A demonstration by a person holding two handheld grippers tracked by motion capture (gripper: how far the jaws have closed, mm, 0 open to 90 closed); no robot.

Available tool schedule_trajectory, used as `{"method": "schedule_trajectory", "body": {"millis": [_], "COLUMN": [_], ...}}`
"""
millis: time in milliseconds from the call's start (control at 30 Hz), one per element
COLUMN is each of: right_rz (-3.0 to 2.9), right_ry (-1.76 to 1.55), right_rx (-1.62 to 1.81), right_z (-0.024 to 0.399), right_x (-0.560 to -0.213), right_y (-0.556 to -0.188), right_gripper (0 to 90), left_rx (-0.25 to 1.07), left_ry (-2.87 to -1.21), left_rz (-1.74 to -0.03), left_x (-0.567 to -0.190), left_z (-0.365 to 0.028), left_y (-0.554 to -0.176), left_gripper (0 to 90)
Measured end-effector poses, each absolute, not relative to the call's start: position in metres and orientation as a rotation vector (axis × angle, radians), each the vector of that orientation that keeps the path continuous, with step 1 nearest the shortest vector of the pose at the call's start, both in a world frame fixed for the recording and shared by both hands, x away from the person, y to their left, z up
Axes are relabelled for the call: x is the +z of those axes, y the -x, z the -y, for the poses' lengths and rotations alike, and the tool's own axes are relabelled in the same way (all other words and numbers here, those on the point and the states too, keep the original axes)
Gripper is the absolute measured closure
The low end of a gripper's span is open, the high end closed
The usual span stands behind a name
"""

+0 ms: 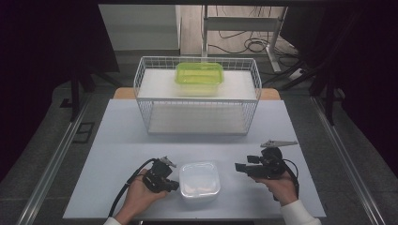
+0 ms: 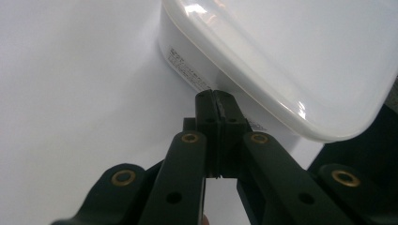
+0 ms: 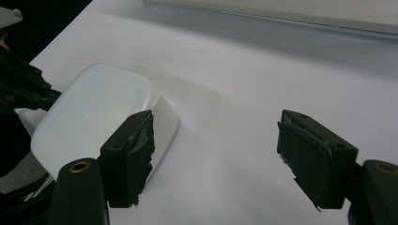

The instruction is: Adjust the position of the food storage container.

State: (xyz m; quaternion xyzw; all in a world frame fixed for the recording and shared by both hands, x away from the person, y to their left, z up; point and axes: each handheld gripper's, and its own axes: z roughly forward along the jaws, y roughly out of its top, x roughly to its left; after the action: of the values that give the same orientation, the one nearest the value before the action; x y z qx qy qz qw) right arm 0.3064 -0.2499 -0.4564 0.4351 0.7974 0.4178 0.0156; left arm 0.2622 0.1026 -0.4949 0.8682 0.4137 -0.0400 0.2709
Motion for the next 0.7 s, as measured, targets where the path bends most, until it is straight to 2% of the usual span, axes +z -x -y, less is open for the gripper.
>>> {"method": "schedule_trajectory", "body": {"millis": [267,700], "right_rz": [-2.481,-2.474], "right_ry": [-1.359,-1.362], "right_rx": [1.295,1.299], "right_z": [0.251,0.251], "right_x": [-0.457,-0.456], "right_y": [-0.307,-0.308], "right_gripper": [27.5,27.5], "left_rx": [-0.119,-0.122], "left_ry": [-2.314,-2.298], "left_rz": [-1.135,-1.135], "left_x": [-0.496,-0.495], "left_z": [-0.098,-0.102], "left_y": [-0.277,-0.278], "left_gripper": [89.4,89.3]}}
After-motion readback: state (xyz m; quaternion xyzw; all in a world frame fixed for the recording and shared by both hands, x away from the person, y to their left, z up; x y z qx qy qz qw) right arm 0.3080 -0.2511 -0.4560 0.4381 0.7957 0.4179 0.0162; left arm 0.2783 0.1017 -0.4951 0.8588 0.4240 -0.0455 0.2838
